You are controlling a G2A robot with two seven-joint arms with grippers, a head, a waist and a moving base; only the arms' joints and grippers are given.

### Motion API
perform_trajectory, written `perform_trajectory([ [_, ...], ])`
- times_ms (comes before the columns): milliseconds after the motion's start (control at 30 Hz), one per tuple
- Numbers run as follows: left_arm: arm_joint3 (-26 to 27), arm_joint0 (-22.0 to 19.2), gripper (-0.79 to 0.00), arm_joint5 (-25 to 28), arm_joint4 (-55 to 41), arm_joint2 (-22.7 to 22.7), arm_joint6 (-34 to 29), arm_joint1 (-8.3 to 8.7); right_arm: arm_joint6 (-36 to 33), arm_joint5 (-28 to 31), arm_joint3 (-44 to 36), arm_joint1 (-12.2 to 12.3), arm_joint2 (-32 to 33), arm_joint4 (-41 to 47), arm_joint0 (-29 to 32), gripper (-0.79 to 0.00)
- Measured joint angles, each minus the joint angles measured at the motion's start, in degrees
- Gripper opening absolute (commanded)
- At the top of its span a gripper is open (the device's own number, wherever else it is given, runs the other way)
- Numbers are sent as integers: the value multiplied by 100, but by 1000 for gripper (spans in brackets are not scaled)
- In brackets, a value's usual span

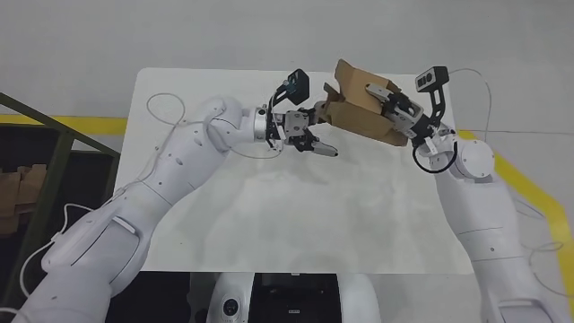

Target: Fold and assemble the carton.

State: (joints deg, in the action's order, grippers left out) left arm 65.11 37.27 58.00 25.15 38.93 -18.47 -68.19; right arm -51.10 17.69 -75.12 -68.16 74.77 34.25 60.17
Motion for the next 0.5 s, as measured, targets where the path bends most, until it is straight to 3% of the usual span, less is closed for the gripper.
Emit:
perform_trajectory([
  [500, 27, -173, 0, 0, 543, -346, 915, 69, -97, 78, -45, 6, 48, 81, 92, -785],
])
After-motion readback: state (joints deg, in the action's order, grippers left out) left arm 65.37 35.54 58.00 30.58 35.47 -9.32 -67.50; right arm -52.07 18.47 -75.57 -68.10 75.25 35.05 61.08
